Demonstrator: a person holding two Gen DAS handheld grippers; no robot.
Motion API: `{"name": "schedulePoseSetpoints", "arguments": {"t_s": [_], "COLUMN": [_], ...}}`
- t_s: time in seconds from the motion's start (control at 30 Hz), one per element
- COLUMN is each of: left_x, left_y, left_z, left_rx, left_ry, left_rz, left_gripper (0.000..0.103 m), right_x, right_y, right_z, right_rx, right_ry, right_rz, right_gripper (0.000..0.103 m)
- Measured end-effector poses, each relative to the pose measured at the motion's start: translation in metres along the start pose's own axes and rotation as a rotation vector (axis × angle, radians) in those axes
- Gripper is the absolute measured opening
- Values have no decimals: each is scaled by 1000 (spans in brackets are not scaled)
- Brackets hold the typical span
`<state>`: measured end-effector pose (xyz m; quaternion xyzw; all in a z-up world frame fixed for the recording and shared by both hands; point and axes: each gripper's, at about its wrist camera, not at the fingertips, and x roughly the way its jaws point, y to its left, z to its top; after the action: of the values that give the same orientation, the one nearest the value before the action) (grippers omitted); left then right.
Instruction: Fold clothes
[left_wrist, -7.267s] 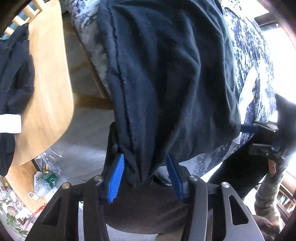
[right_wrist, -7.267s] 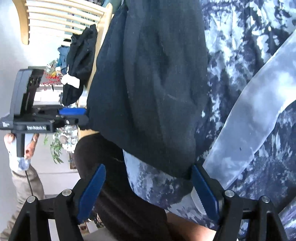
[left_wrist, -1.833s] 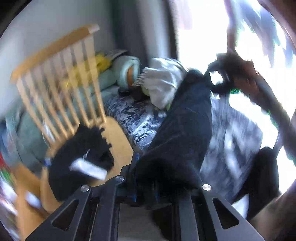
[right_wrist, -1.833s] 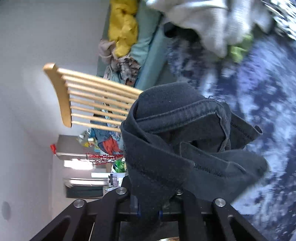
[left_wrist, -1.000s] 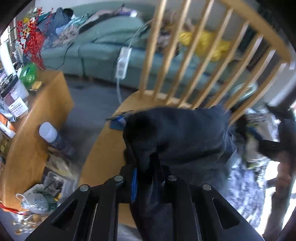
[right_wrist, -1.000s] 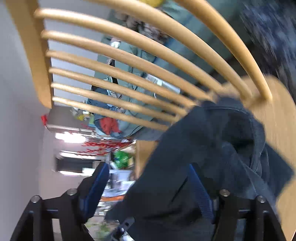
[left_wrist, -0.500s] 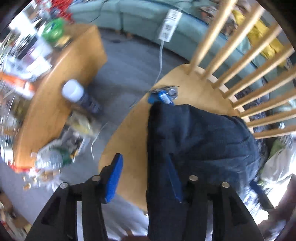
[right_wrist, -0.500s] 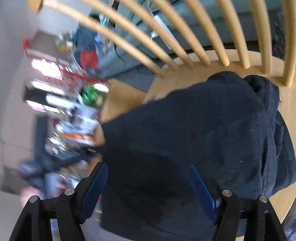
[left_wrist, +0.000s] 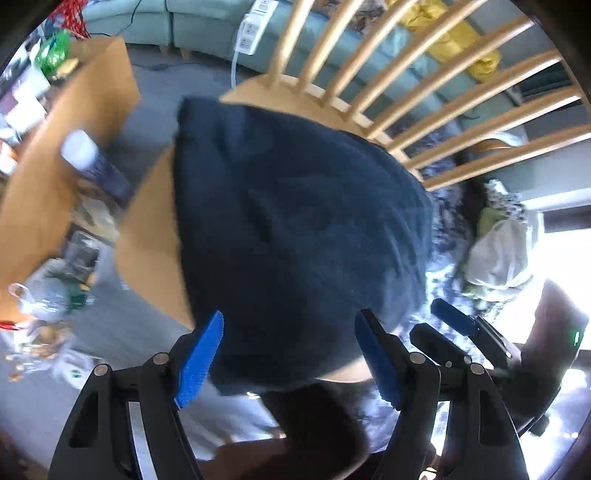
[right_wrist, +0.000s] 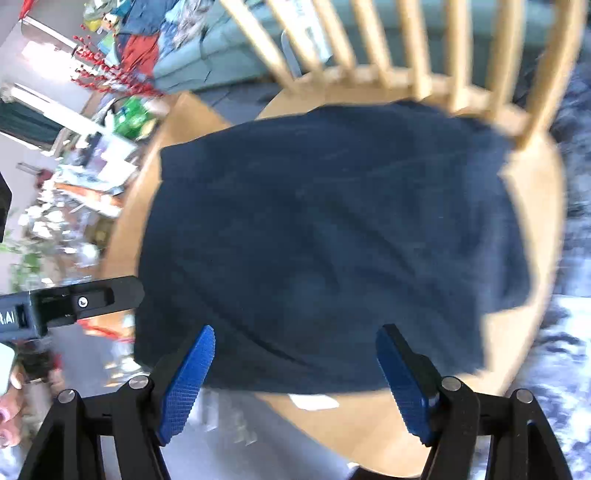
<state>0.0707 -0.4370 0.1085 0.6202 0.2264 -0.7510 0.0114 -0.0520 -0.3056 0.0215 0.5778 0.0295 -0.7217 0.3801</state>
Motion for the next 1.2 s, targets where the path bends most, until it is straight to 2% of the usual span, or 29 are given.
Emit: {"name": "schedulePoseSetpoints", "arguments": {"t_s": [0.07, 0.17, 0.2, 0.27, 0.33, 0.4, 0.43, 0.57, 0.73, 0.93, 1.03, 1.13, 1.2], "left_x": [-5, -13, -15, -12, -4, 9, 15, 28, 24, 29, 33, 33, 34], "left_y": [-7, -22, -25, -28, -30, -35, -38, -48, -40, -22, -18, -16, -14], "left_z": [-24, -68, -81, -103, -115, -124, -128, -135, -138, -129, -128, -131, -130], "left_rx": [50, 138, 152, 143, 138, 157, 171, 229, 211, 173, 168, 164, 156], "left_ry": [-107, -311, -370, -475, -530, -570, -585, -644, -752, -737, -744, -749, -743], "left_rz": [3, 49, 70, 90, 136, 232, 266, 328, 317, 314, 338, 347, 338], "left_gripper": [76, 77, 80, 82, 85, 85, 85, 85, 85, 85, 85, 85, 85], "right_x": [-18, -39, -46, -52, -53, -48, -45, -39, -37, -26, -21, -19, -16], "right_y": [9, 13, 14, 11, 3, -3, -4, -5, -1, 2, 0, -5, -8], "right_z": [-26, -69, -85, -109, -131, -145, -149, -158, -163, -159, -158, -160, -161], "right_rx": [-83, -150, -160, -159, -150, -157, -166, -206, -258, -274, -264, -245, -228], "right_ry": [-95, -217, -267, -338, -398, -414, -420, -467, -500, -495, -492, -491, -487], "right_rz": [-47, -76, -93, -84, -26, 24, 19, -40, -71, -63, -60, -6, -12], "right_gripper": [75, 75, 75, 75, 75, 75, 75, 75, 75, 75, 75, 75, 75]}}
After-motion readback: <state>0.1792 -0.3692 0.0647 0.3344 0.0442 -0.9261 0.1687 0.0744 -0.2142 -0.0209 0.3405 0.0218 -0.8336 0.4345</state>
